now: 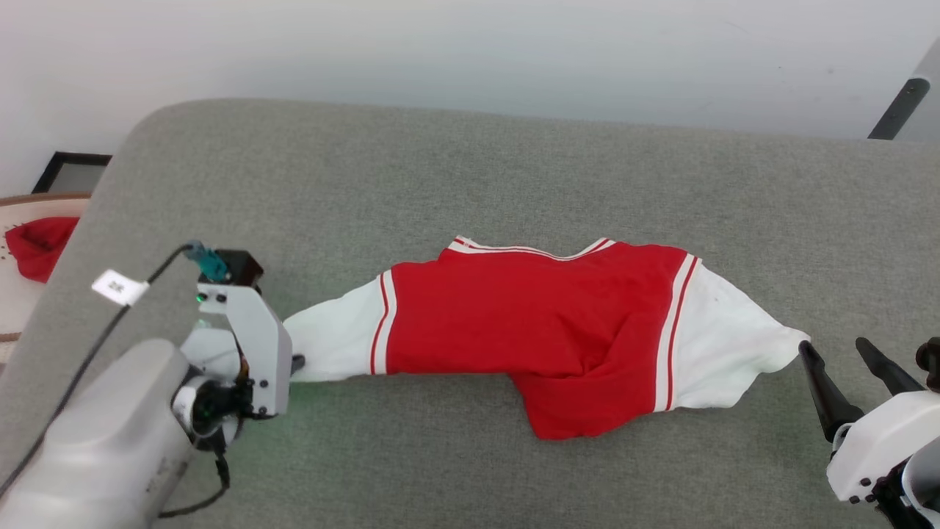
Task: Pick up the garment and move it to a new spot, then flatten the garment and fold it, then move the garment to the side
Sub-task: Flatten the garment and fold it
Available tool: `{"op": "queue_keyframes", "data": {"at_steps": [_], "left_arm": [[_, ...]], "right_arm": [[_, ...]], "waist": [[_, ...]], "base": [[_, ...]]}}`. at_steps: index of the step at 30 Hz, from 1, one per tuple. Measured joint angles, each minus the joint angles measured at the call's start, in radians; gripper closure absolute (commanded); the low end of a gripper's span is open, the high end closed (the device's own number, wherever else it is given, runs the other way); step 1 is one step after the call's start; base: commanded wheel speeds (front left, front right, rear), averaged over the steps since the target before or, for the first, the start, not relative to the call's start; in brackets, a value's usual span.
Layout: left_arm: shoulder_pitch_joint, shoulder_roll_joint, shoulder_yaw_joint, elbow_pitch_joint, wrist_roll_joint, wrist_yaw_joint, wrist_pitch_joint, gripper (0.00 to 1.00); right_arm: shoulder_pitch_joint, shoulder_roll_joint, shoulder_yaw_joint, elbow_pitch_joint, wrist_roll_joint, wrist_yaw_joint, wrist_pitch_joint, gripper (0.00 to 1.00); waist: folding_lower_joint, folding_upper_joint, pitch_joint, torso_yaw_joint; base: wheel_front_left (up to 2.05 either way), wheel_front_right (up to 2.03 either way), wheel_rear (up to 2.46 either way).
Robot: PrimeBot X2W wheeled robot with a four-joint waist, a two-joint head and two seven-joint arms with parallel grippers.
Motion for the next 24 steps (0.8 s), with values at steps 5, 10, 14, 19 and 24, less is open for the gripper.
{"op": "queue_keyframes", "data": {"at_steps": [5,10,14,19,24], "left_arm": [[-0.036,0.054,0.003,-0.084,0.028,0.036,0.017,0.0],[-0.078,0.086,0.008,-0.121,0.048,0.061,0.034,0.0],[-0.092,0.086,0.004,-0.102,0.045,0.064,0.063,0.0],[-0.092,0.075,-0.004,-0.046,0.028,0.064,0.112,0.0],[-0.091,0.057,-0.016,-0.001,0.025,0.051,0.117,0.0]], "right_arm": [[-0.001,-0.013,0.006,-0.013,0.008,0.0,0.014,0.0],[-0.012,-0.024,0.021,-0.028,0.011,0.0,0.024,0.0],[-0.038,-0.035,0.032,-0.039,0.014,0.0,0.039,0.0],[-0.06,-0.045,0.043,-0.048,0.016,0.0,0.049,0.0],[-0.071,-0.055,0.043,-0.056,0.017,0.0,0.057,0.0]], "waist": [[-0.0001,0.0,0.004,-0.01],[0.0,0.0,0.024,-0.024],[0.0,0.0,0.047,-0.039],[0.0,0.0,0.076,-0.06],[0.0,0.0,0.1,-0.075]], "base": [[0.0,0.0,0.0],[0.0,0.0,0.0],[0.0,0.0,0.0],[0.0,0.0,0.0],[0.0,0.0,0.0]]}}
